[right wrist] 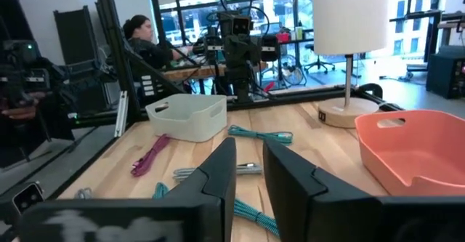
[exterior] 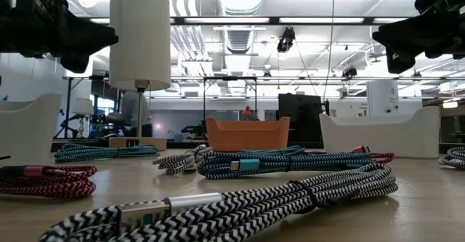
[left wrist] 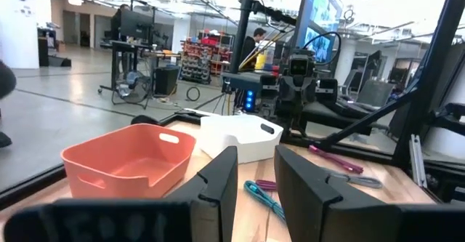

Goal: Pick & Place USB Port
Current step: Put the bottom left black and pink charger cable into the gray bin

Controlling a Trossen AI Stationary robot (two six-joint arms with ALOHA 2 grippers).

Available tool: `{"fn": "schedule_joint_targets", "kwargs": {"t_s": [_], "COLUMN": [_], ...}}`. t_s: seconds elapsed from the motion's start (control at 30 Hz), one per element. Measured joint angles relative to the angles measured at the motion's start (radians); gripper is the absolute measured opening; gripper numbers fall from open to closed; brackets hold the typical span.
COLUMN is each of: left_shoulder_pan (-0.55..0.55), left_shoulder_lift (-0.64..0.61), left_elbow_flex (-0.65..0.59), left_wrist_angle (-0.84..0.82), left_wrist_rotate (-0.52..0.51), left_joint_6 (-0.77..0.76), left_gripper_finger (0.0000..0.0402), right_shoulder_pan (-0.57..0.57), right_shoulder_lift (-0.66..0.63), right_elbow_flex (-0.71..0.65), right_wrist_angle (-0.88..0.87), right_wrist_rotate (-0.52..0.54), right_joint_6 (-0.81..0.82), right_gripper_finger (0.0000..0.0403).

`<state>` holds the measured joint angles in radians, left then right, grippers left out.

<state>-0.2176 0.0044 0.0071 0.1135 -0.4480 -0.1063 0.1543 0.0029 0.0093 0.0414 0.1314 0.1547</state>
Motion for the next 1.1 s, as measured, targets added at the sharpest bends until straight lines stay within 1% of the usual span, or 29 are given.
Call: {"fn": "schedule_joint_targets", "kwargs": {"t_s": [0.17,0.3,0.33,0.43,0.5,0.63,0.83,0.9,1.1], "left_shoulder_pan": [0.000,0.000,0.000,0.000,0.000,0.000,0.000,0.000,0.000], "left_shoulder_lift": [0.000,0.007,0.010,0.023,0.038,0.083,0.195,0.246,0.434], "left_elbow_flex": [0.000,0.000,0.000,0.005,0.026,0.098,0.240,0.294,0.468], "left_wrist_angle": [-0.002,-0.005,-0.004,-0.003,-0.012,-0.014,-0.111,-0.155,-0.237], "left_wrist_rotate": [-0.001,0.013,0.013,0.023,0.060,0.118,0.119,0.119,0.121], "left_joint_6": [-0.009,-0.030,-0.022,-0.002,0.000,0.008,0.063,0.061,0.073], "left_gripper_finger": [0.0099,0.0099,0.0099,0.0099,0.0099,0.0099,0.0105,0.0117,0.0166], "right_shoulder_pan": [0.000,0.000,0.000,0.000,0.000,0.000,0.000,0.000,-0.002], "right_shoulder_lift": [0.000,0.004,0.008,0.032,0.055,0.112,0.217,0.251,0.351], "right_elbow_flex": [0.000,0.000,0.000,0.000,0.000,0.000,0.000,0.001,0.049], "right_wrist_angle": [0.001,0.059,0.086,0.167,0.224,0.306,0.399,0.430,0.435], "right_wrist_rotate": [0.000,0.001,0.000,0.001,0.001,0.001,0.007,0.024,0.029], "right_joint_6": [-0.003,0.069,0.066,-0.014,-0.040,-0.058,-0.054,-0.058,-0.056], "right_gripper_finger": [0.0063,0.0072,0.0076,0.0091,0.0102,0.0122,0.0143,0.0146,0.0154]}}
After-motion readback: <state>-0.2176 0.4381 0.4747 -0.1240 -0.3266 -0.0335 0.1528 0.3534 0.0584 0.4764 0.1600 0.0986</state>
